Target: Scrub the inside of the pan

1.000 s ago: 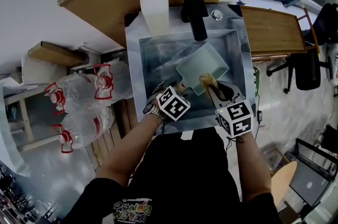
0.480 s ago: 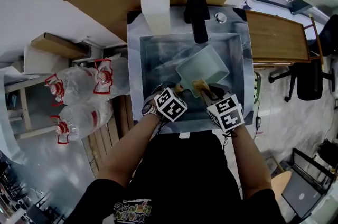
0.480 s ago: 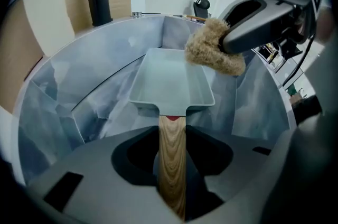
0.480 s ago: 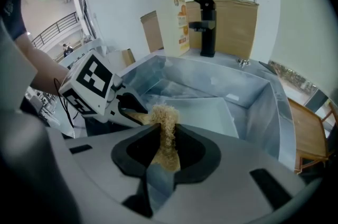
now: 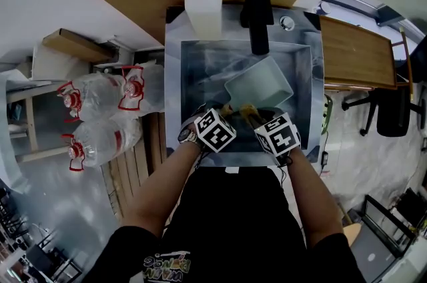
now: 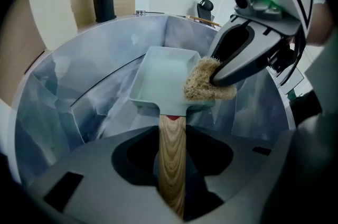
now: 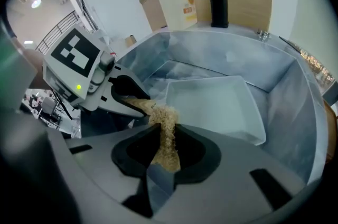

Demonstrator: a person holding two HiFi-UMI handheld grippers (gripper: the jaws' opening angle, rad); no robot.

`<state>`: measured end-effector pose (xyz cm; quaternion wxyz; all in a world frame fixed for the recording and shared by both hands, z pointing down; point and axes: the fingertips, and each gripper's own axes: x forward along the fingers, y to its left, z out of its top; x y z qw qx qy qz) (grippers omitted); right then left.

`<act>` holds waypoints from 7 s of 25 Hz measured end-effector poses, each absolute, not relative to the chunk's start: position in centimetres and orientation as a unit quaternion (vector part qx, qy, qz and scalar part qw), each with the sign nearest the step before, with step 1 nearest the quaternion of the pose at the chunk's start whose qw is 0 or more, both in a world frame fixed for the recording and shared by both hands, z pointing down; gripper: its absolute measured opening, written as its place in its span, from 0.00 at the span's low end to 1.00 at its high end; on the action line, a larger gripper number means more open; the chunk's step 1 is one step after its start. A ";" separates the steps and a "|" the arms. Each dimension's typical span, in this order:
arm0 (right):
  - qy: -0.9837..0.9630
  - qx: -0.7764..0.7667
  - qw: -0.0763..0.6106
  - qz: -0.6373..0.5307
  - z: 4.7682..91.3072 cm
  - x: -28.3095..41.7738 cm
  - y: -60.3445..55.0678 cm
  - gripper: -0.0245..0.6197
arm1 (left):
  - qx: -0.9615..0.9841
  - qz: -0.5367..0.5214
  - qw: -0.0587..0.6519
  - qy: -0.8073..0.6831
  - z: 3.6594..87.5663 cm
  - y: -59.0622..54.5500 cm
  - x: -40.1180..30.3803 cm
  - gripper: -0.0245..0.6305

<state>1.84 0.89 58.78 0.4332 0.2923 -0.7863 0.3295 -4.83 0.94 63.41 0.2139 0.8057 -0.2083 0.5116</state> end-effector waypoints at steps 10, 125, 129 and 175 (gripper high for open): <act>-0.773 0.309 0.427 0.352 59.8 3.0 0.2 0.18 | 0.806 0.510 0.221 -0.205 63.2 1.0 -4.9 0.29; -0.808 0.351 0.431 0.195 60.1 -4.5 -9.8 0.17 | 0.803 0.511 0.230 -0.204 63.5 1.1 -4.8 0.29; -0.821 0.326 0.423 0.204 60.0 -5.8 -8.9 0.17 | 0.802 0.510 0.233 -0.204 63.5 1.1 -4.8 0.29; -0.762 0.322 0.478 0.295 63.8 2.3 -10.6 0.17 | 0.805 0.506 0.235 -0.203 63.3 1.1 -4.8 0.29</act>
